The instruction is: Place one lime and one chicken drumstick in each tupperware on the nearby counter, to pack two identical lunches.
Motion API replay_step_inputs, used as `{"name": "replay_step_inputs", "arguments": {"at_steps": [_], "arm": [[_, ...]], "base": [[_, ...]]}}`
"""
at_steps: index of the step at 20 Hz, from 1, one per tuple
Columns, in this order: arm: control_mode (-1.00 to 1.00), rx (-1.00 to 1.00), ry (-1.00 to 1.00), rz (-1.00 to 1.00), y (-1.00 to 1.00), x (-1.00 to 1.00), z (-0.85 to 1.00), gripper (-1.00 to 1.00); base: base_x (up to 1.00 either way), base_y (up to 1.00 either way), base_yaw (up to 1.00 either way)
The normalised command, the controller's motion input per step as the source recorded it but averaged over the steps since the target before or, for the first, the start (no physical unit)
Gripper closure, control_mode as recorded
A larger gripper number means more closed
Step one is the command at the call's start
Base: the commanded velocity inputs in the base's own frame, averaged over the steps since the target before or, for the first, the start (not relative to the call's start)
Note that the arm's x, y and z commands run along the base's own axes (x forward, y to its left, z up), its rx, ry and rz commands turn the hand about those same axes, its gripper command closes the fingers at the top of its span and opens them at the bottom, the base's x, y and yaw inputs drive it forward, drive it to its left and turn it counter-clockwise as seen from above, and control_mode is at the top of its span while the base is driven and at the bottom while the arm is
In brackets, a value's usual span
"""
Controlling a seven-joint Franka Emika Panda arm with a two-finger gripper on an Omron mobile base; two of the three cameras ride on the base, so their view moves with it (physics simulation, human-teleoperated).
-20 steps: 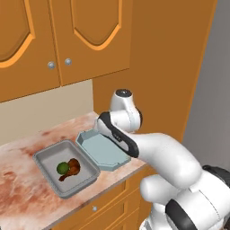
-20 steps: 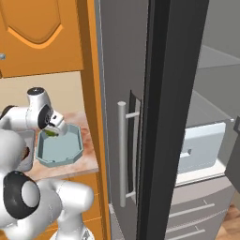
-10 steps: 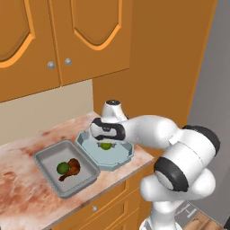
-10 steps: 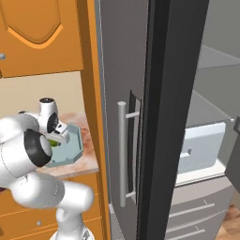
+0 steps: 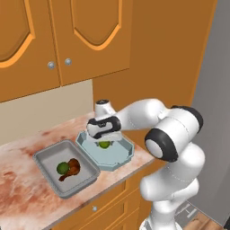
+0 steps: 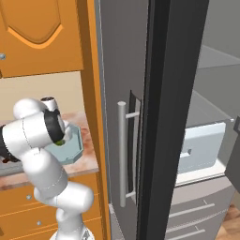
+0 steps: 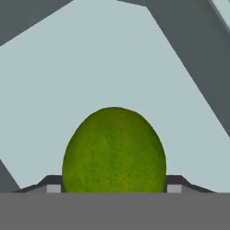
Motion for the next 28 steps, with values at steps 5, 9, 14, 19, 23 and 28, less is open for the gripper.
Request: {"name": "replay_step_inputs", "arguments": {"at_steps": [5, 9, 14, 19, 23, 28], "arm": [[-1.00, 0.00, 0.00, 0.00, 0.00, 0.00, 0.02, -1.00], [-1.00, 0.00, -0.05, 0.00, 0.00, -0.02, 0.18, -1.00], [-1.00, 0.00, -0.19, -0.02, 0.01, -0.74, 0.88, -1.00], [-1.00, 0.00, -0.32, 0.00, 0.00, -1.00, 1.00, -1.00], [-1.00, 0.00, -0.34, 0.00, -0.02, -1.00, 0.83, -1.00], [-1.00, 0.00, -0.24, 0.00, -0.10, -1.00, 0.11, -1.00]], "base": [[0.00, 0.00, 0.00], [0.00, 0.00, 0.00], [0.00, 0.00, 0.00], [0.00, 0.00, 0.00], [0.00, 0.00, 0.00], [0.00, 0.00, 0.00]]}}
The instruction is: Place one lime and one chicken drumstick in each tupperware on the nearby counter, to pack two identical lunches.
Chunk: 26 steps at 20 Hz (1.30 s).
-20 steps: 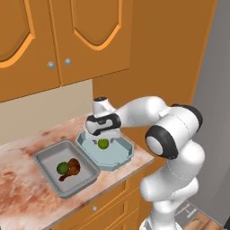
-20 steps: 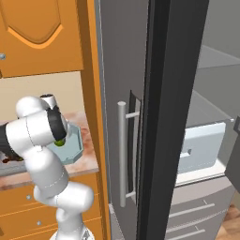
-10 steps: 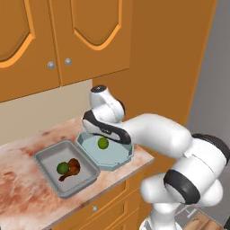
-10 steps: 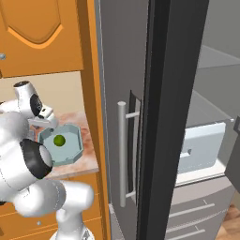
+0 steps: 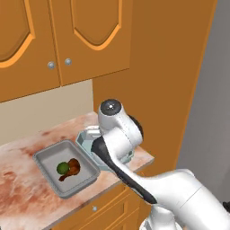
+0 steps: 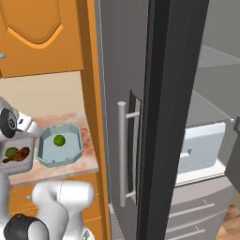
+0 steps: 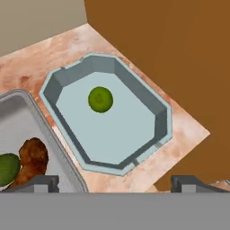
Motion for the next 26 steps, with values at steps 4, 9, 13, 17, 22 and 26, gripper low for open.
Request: {"name": "replay_step_inputs", "arguments": {"at_steps": [4, 9, 13, 17, 22, 26], "arm": [[1.00, 0.02, -0.05, -0.01, -0.04, -0.50, 0.00, -1.00], [1.00, 0.00, 0.00, 0.00, 0.00, 0.00, 0.00, -1.00], [1.00, 0.00, 0.00, 0.00, 0.00, 0.00, 0.00, -1.00], [1.00, 0.00, 0.00, 0.00, 0.00, 0.00, 0.00, -1.00], [1.00, 0.00, 0.00, 0.00, 0.00, 0.00, 0.00, -1.00], [1.00, 0.00, 0.00, 0.00, 0.00, 0.00, 0.00, -1.00]], "base": [[-0.50, 0.00, -0.05], [-1.00, -0.15, -0.19], [-0.99, -0.86, -0.27], [-0.66, -1.00, -0.21], [-0.66, -1.00, -0.13], [0.25, -1.00, 0.00]]}}
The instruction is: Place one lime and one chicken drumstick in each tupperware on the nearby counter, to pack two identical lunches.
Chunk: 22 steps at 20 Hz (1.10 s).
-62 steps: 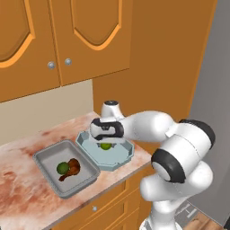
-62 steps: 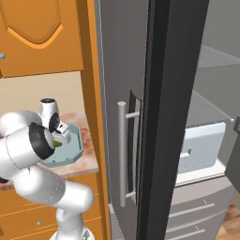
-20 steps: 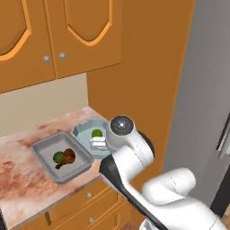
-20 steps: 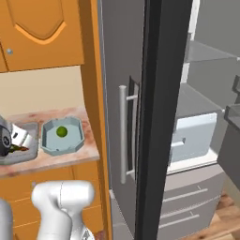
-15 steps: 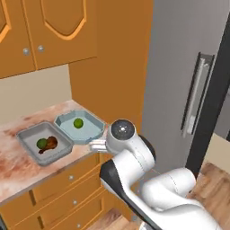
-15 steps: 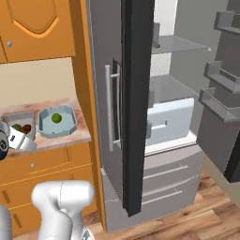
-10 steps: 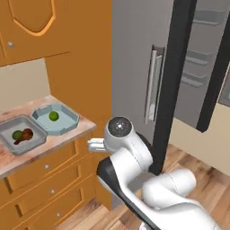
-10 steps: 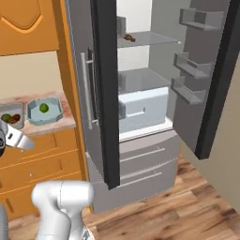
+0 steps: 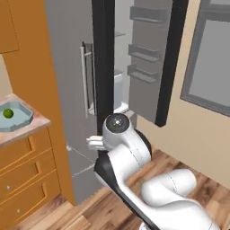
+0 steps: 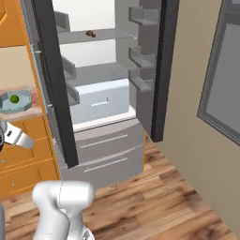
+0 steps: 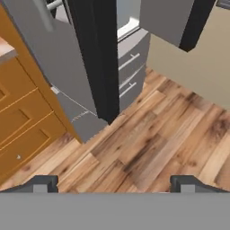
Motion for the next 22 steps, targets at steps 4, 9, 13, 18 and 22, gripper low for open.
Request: {"name": "replay_step_inputs", "arguments": {"at_steps": [4, 9, 13, 18, 22], "arm": [[1.00, 0.00, 0.00, 0.00, 0.00, 0.00, 0.00, -1.00], [1.00, 0.00, 0.00, 0.00, 0.00, 0.00, 0.00, -1.00], [1.00, 0.00, 0.00, 0.00, 0.00, 0.00, 0.00, -1.00], [1.00, 0.00, 0.00, 0.00, 0.00, 0.00, 0.00, -1.00], [1.00, 0.00, 0.00, 0.00, 0.00, 0.00, 0.00, -1.00]], "base": [[0.48, -1.00, 0.09], [0.08, -0.90, 0.26], [0.00, -0.43, 0.37], [0.07, -0.34, 0.38], [0.06, -0.71, 0.28]]}}
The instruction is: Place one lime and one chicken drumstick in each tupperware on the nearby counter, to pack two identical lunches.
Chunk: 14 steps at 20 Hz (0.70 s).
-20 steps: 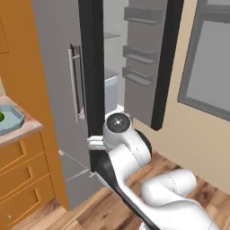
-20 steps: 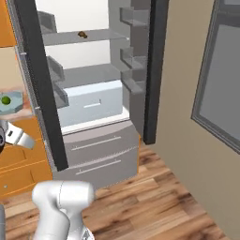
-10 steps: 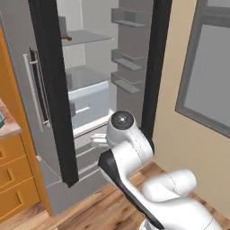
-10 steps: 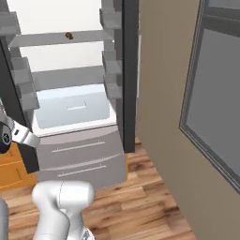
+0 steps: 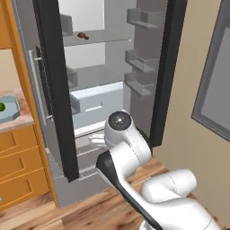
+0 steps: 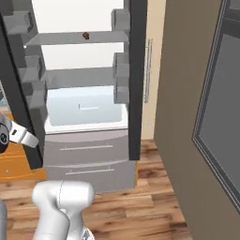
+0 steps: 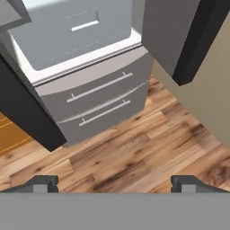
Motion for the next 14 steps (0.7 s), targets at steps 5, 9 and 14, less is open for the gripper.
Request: {"name": "replay_step_inputs", "arguments": {"at_steps": [5, 9, 14], "arm": [[1.00, 0.00, 0.00, 0.00, 0.00, 0.00, 0.00, -1.00], [1.00, 0.00, 0.00, 0.00, 0.00, 0.00, 0.00, -1.00], [1.00, 0.00, 0.00, 0.00, 0.00, 0.00, 0.00, -1.00]], "base": [[0.36, -0.25, -0.01], [1.00, -0.36, 0.00], [1.00, -0.13, 0.00]]}}
